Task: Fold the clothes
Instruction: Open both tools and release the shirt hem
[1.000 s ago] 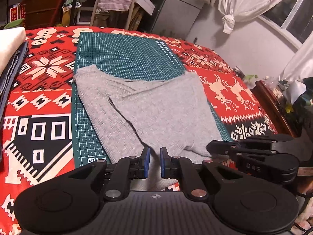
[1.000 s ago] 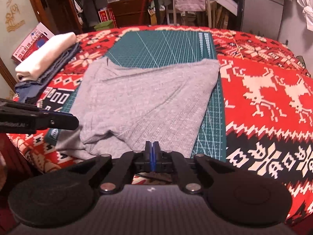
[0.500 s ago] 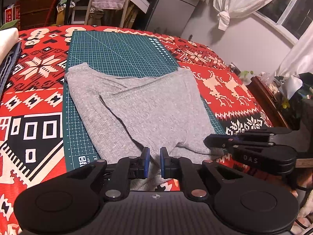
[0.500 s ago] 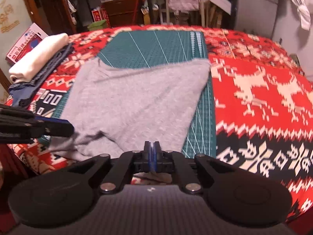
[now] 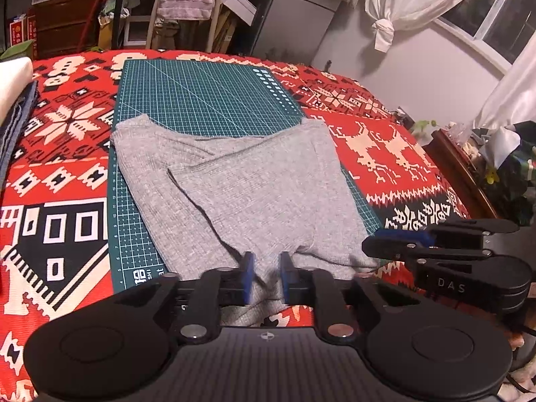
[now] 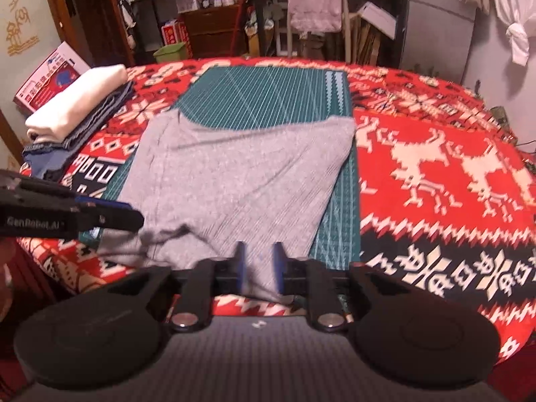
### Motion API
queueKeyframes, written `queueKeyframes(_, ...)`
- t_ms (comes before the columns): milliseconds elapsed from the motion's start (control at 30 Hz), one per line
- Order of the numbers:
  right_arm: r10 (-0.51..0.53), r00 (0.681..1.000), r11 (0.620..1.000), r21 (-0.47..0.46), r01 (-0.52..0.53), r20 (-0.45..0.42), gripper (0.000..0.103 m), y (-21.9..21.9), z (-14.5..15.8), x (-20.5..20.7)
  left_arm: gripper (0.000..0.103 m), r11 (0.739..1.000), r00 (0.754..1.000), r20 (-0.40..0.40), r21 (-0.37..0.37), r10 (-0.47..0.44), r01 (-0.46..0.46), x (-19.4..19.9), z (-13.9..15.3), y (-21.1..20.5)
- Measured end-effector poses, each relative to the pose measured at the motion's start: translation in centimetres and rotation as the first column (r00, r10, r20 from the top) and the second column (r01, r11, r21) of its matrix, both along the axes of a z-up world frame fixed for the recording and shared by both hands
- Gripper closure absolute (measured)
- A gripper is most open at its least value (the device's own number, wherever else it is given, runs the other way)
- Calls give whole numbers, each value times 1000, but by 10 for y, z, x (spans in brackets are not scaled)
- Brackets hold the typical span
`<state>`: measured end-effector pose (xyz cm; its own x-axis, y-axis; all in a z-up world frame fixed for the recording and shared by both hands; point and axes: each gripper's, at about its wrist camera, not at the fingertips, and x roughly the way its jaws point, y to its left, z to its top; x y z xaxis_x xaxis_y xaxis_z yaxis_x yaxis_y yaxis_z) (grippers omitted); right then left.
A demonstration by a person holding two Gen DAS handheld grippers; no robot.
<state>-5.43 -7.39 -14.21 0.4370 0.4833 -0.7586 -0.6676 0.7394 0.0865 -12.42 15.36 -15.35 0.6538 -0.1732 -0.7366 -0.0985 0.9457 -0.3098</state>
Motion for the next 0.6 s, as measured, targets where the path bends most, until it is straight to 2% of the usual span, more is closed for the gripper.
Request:
queueKeyframes(67, -7, 1000, 1000, 3, 7, 11, 65, -1, 4, 1, 72, 1000, 1000, 11, 22, 7, -7, -1, 4, -3)
queueKeyframes(133, -18, 1000, 1000, -1, 18, 24, 50, -3, 6, 2, 68, 999, 1000, 26, 53, 7, -8, -3, 10, -7)
queueKeyframes(167, -26, 999, 1000, -4, 26, 35, 45, -3, 7, 2, 59, 998, 1000, 30, 69, 3, -5, -3, 12, -10)
queueKeyframes(200, -37, 998, 999, -2, 37, 48, 34, -5, 8, 2, 44, 996, 1000, 31, 86, 2, -5, -3, 13, -13)
queueKeyframes(233, -49, 997, 999, 2, 49, 62, 26, -6, 9, 2, 35, 995, 1000, 31, 103, 1, -5, -2, 15, -15)
queueKeyframes(267, -60, 995, 998, 5, 60, 75, 23, -7, 10, 2, 24, 993, 1000, 31, 120, 1, -4, -2, 16, -18)
queueKeyframes(333, -77, 993, 997, 13, 76, 93, 12, -8, 13, 2, 22, 994, 1000, 25, 108, 10, -13, -1, 17, -18)
queueKeyframes(433, -93, 989, 996, 24, 91, 113, 1, -9, 16, 2, 20, 996, 1000, 16, 90, 25, -26, 1, 18, -17)
queueKeyframes(600, -97, 990, 995, 18, 95, 101, 1, -8, 18, 3, 15, 997, 999, -1, 61, 40, -40, 5, 20, -16)
